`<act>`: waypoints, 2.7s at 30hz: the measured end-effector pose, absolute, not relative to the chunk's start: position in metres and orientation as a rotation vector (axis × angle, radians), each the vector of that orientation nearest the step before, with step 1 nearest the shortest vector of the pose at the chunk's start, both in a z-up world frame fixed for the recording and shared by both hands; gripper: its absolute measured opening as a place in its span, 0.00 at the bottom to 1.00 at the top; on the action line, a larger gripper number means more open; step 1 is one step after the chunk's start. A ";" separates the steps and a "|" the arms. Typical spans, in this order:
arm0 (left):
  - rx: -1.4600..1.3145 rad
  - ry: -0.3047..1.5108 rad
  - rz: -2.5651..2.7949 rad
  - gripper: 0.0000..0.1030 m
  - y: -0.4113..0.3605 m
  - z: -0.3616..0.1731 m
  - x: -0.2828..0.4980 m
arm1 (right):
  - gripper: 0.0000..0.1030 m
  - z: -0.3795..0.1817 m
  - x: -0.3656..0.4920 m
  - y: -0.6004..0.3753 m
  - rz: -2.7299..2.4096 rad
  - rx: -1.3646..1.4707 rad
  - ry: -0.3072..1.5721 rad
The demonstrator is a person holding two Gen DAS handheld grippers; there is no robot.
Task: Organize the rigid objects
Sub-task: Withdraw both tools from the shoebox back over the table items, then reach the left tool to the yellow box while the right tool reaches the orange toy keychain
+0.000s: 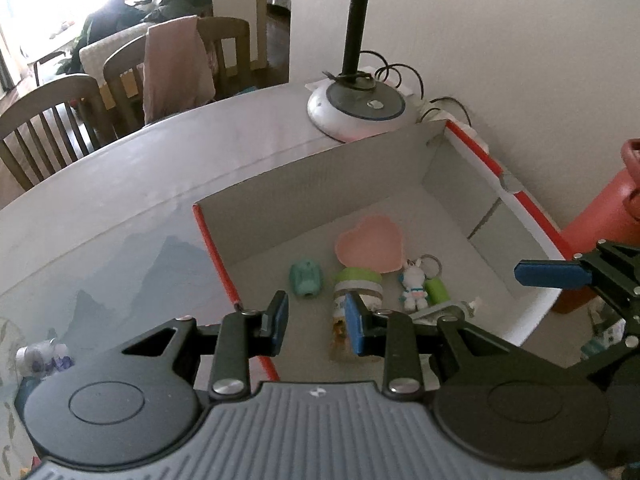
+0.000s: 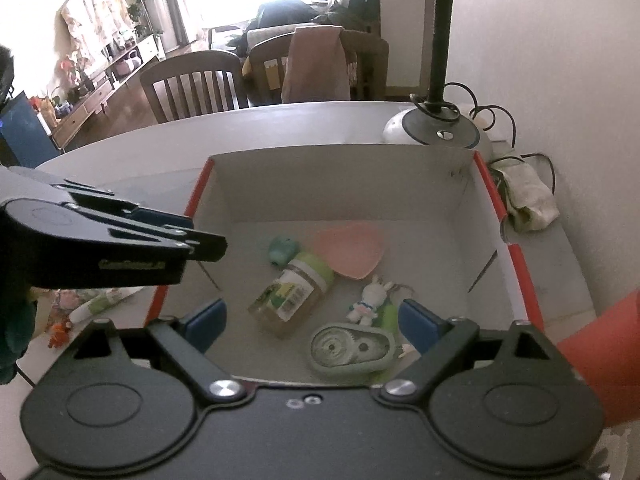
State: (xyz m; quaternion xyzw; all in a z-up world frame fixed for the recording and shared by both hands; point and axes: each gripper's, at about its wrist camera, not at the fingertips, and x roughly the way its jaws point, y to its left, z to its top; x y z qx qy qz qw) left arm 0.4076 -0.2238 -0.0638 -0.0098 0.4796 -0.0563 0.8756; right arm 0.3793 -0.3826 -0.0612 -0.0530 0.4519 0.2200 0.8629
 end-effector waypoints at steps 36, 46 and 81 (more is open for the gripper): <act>-0.147 0.772 -0.056 0.78 -0.024 -0.031 0.202 | 0.94 -0.040 0.249 -0.228 0.627 -0.046 0.822; -0.186 0.778 -0.033 0.82 0.036 -0.056 0.170 | 0.94 -0.059 0.236 -0.187 0.628 -0.063 0.858; -0.174 0.840 -0.034 1.00 0.082 -0.172 0.173 | 0.75 -0.166 0.224 -0.094 0.690 -0.344 0.899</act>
